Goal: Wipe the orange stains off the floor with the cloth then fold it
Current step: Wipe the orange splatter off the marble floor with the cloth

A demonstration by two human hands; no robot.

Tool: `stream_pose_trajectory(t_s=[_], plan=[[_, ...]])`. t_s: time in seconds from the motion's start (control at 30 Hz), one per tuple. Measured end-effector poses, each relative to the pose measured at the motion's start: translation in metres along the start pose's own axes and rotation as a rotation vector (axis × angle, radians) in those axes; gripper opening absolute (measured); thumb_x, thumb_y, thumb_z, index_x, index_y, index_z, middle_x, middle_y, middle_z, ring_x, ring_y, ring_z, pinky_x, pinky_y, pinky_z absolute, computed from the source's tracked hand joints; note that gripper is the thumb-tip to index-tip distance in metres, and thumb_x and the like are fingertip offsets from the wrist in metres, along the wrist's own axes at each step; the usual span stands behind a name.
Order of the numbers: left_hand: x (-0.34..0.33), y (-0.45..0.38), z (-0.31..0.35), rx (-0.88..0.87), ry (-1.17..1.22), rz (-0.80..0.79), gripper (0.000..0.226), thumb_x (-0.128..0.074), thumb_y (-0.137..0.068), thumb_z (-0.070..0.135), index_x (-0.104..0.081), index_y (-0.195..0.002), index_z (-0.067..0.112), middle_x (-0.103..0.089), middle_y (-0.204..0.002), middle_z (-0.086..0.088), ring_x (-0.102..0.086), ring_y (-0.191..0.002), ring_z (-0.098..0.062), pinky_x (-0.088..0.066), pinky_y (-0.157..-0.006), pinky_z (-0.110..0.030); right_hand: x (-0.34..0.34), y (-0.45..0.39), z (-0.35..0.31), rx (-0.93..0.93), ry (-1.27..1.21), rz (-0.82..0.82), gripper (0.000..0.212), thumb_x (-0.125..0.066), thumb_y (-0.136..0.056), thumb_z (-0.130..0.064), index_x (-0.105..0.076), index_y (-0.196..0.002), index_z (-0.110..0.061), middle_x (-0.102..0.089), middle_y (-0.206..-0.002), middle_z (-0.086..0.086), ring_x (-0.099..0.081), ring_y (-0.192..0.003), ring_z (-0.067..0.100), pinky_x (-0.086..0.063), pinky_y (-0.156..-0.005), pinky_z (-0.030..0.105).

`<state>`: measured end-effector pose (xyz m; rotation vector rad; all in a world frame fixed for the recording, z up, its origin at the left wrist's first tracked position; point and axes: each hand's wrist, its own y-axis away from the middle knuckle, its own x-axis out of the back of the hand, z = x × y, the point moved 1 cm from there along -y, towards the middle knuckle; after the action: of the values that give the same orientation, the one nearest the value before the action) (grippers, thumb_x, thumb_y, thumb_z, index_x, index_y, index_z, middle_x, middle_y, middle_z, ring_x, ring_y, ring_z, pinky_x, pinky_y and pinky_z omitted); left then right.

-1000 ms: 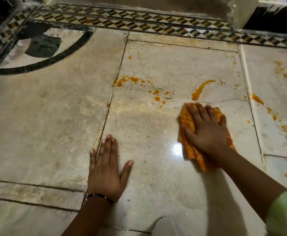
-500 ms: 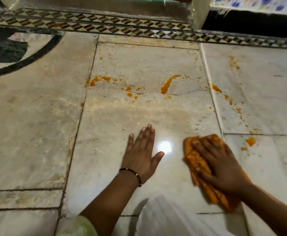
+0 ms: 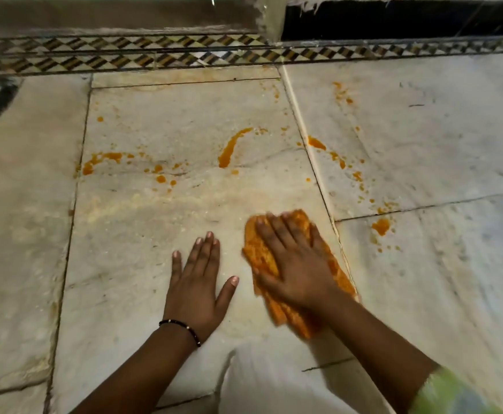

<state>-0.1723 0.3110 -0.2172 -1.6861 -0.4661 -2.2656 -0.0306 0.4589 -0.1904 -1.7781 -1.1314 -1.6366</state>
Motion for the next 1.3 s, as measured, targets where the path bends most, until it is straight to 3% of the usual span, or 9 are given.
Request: stream_pose_trajectory(t_s=[0.23,0.33,0.47,0.63,0.77,0.9,1.0,1.13,1.3], plan=[[-0.002,-0.070,0.051,-0.143,0.053,0.015,0.075,-0.005,-0.089,0.059,0.006,-0.150,0.016,0.017,-0.154,0.004,0.017,-0.141,-0.009,0.016,-0.114,-0.037,0.003,0.070,0.087,-0.297,-0.079,0.118,0.066,-0.020,-0.090,-0.064,-0.020,-0.150,-0.039,-0.018,-0.159,-0.005,-0.011,-0.147,0.022,-0.008,-0.115,0.055],[-0.017,-0.070,0.047,-0.156,-0.060,0.027,0.074,-0.014,-0.093,0.057,-0.010,-0.150,0.010,-0.004,-0.158,-0.005,0.001,-0.144,-0.014,0.005,-0.115,-0.042,0.010,0.009,0.089,-0.432,-0.017,0.153,0.069,-0.016,-0.088,-0.062,-0.016,-0.152,-0.037,-0.016,-0.160,-0.003,-0.007,-0.147,0.022,-0.004,-0.114,0.057],[-0.018,-0.068,0.048,-0.161,-0.050,0.032,0.074,-0.015,-0.092,0.058,-0.012,-0.150,0.012,-0.008,-0.158,-0.005,-0.002,-0.144,-0.015,0.004,-0.115,-0.043,0.009,-0.042,0.058,-0.259,-0.034,0.101,0.063,-0.022,-0.091,-0.060,-0.013,-0.150,-0.041,-0.007,-0.161,-0.006,0.001,-0.148,0.020,0.003,-0.113,0.057],[-0.017,-0.067,0.047,-0.148,-0.072,0.020,0.077,-0.015,-0.092,0.062,-0.010,-0.151,0.013,-0.006,-0.158,-0.003,0.002,-0.144,-0.013,0.004,-0.115,-0.043,0.000,0.036,0.069,0.011,-0.080,0.094,0.055,-0.026,-0.094,-0.057,-0.021,-0.148,-0.047,-0.011,-0.160,-0.011,-0.004,-0.148,0.015,-0.008,-0.116,0.052],[-0.019,-0.067,0.045,-0.136,-0.075,0.019,0.075,-0.019,-0.093,0.060,-0.016,-0.150,0.011,-0.012,-0.157,-0.005,-0.008,-0.144,-0.015,-0.003,-0.114,-0.044,-0.001,0.081,0.125,-0.129,-0.055,0.091,0.057,-0.017,-0.094,-0.062,-0.019,-0.148,-0.047,-0.014,-0.160,-0.011,-0.011,-0.148,0.019,-0.009,-0.115,0.052],[-0.017,-0.067,0.048,-0.151,-0.006,0.035,0.072,-0.019,-0.093,0.056,-0.018,-0.149,0.010,-0.013,-0.156,-0.004,-0.008,-0.143,-0.014,0.001,-0.115,-0.038,0.007,0.022,0.124,-0.388,-0.030,0.138,0.066,-0.013,-0.088,-0.064,-0.017,-0.150,-0.042,-0.009,-0.160,-0.010,-0.002,-0.148,0.017,-0.002,-0.115,0.055],[-0.006,-0.078,0.055,-0.172,0.175,0.075,0.066,-0.015,-0.093,0.050,-0.015,-0.150,0.016,-0.006,-0.156,0.004,0.002,-0.142,-0.005,0.011,-0.114,-0.023,0.009,0.008,0.099,-0.229,-0.009,0.065,0.066,-0.014,-0.088,-0.064,-0.008,-0.150,-0.042,0.002,-0.160,-0.011,0.004,-0.148,0.018,0.004,-0.115,0.055],[-0.009,-0.101,0.064,-0.218,0.114,0.040,0.074,-0.008,-0.090,0.059,-0.002,-0.150,0.017,0.008,-0.155,0.005,0.008,-0.143,-0.008,0.012,-0.115,-0.028,-0.002,0.086,0.099,-0.009,-0.022,0.064,0.061,-0.027,-0.094,-0.059,-0.015,-0.151,-0.041,-0.009,-0.161,-0.009,-0.006,-0.148,0.018,-0.002,-0.117,0.045],[-0.023,-0.103,0.066,-0.202,-0.055,0.057,0.078,-0.016,-0.093,0.061,-0.011,-0.150,0.008,-0.006,-0.158,-0.006,-0.005,-0.145,-0.017,0.000,-0.115,-0.040,0.001,0.099,0.159,-0.510,-0.074,0.159,0.064,-0.013,-0.090,-0.068,-0.008,-0.150,-0.045,-0.005,-0.160,-0.012,-0.003,-0.147,0.015,-0.007,-0.116,0.054]])
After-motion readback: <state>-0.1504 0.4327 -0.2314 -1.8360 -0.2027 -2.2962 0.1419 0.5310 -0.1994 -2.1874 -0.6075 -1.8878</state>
